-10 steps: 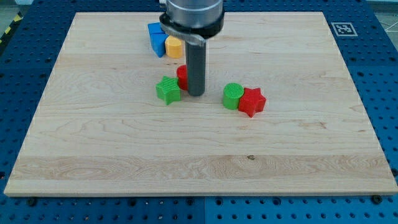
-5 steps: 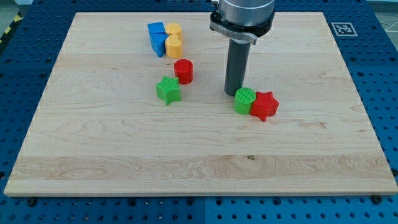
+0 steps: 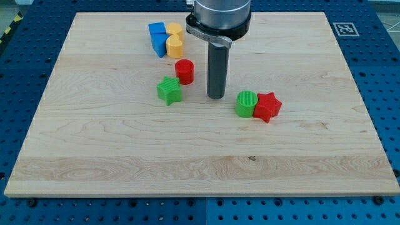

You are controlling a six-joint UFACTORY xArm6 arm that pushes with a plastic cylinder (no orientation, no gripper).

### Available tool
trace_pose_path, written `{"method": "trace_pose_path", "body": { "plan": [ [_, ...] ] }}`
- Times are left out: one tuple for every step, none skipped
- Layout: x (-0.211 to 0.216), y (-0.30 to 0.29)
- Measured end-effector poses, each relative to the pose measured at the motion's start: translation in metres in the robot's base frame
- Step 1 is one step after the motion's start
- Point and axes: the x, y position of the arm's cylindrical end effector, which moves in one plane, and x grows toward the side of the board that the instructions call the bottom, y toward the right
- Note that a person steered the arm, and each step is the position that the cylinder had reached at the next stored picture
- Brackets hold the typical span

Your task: Move the green circle along with the red star slightly down and right

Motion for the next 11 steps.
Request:
{"method": "trace_pose_path", "body": {
  "plan": [
    [0.009,0.000],
    [0.026,0.002],
    [0.033,0.016],
    [0.033,0.031],
    [0.033,0.040],
    [0.033,0.042],
    [0.031,0.042],
    [0.012,0.026],
    [0.007,0.028],
    [0.015,0.035],
    [0.020,0.042]
  ]
}}
